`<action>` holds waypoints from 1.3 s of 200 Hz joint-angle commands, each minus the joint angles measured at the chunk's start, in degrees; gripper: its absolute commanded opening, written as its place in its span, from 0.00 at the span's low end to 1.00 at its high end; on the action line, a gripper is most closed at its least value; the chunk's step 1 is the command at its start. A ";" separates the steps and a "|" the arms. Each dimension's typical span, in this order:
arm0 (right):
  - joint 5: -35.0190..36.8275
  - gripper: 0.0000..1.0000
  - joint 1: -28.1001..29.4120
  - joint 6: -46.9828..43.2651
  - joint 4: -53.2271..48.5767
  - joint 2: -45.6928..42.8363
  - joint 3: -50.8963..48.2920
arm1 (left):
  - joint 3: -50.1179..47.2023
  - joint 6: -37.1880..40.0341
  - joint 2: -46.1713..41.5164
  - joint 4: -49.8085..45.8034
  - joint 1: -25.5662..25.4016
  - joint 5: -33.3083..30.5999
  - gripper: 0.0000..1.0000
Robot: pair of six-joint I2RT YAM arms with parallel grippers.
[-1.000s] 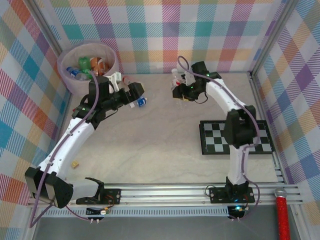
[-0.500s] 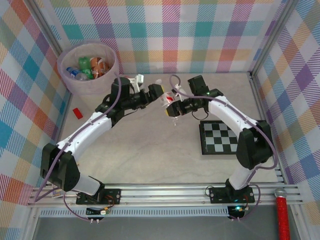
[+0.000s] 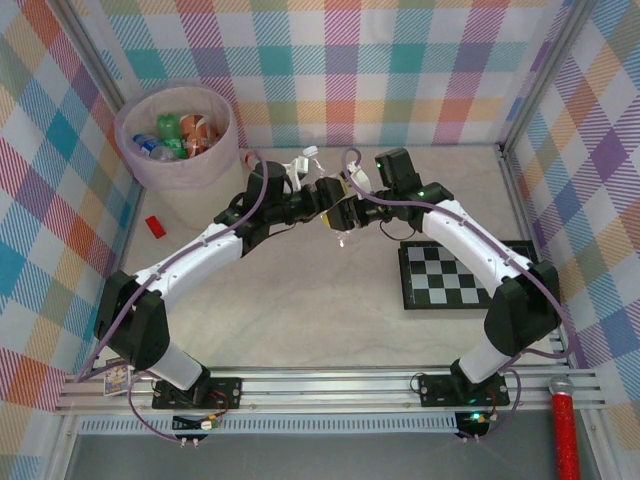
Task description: Put the plastic bottles in the bin
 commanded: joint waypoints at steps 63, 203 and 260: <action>0.12 0.73 0.33 -0.83 -1.94 0.18 2.85 | 2.69 -2.26 2.88 3.09 0.05 -1.77 0.57; 17.67 0.99 -4.45 5.80 -9.48 -16.31 -7.15 | 20.22 7.08 2.68 -8.17 19.20 -5.55 0.55; 23.70 0.99 -4.64 8.42 -12.07 -12.27 -8.84 | 27.76 7.57 0.98 -10.11 36.35 -11.89 0.57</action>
